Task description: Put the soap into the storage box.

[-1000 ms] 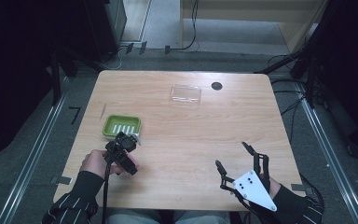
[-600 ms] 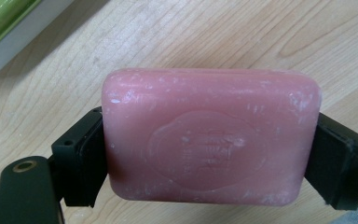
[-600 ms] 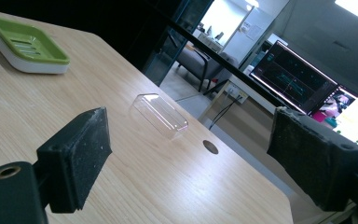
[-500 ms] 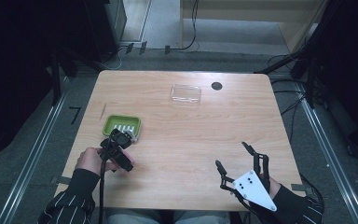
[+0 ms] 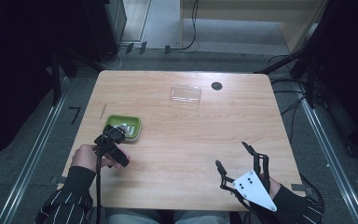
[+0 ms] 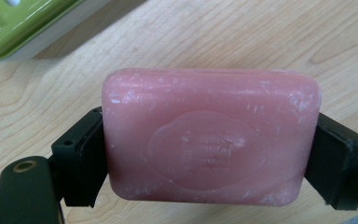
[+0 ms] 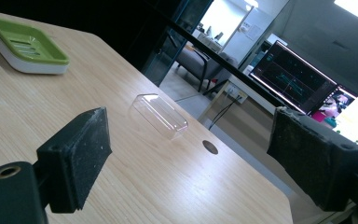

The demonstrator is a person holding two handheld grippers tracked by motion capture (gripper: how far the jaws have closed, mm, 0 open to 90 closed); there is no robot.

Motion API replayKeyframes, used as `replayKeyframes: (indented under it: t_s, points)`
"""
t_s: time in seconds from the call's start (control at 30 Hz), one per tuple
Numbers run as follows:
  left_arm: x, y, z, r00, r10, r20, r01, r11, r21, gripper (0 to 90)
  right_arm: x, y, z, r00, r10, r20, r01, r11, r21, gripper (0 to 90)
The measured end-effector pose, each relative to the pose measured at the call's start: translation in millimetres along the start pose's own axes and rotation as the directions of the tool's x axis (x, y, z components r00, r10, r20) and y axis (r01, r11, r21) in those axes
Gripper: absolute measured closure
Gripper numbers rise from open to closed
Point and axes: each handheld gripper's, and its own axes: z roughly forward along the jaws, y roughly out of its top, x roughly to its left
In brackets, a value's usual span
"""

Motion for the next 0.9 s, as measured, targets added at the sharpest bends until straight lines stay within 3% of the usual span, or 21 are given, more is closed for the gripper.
replayKeyframes:
  t_s: [0.6, 0.9]
  points:
    - [15.5, 1.8, -0.3, 0.9985, -0.054, 0.002, 0.054, 0.9985, 0.002, 14.0, 0.1, 0.0, -0.1, 1.0, 0.001, 0.0, -0.001, 1.0, 0.0, 13.2]
    - [19.5, 3.7, -5.3, 0.9964, -0.084, 0.005, 0.084, 0.9962, -0.021, 14.1, -0.1, 0.0, 0.0, 1.0, 0.001, 0.001, -0.001, 1.0, 0.0, 13.2]
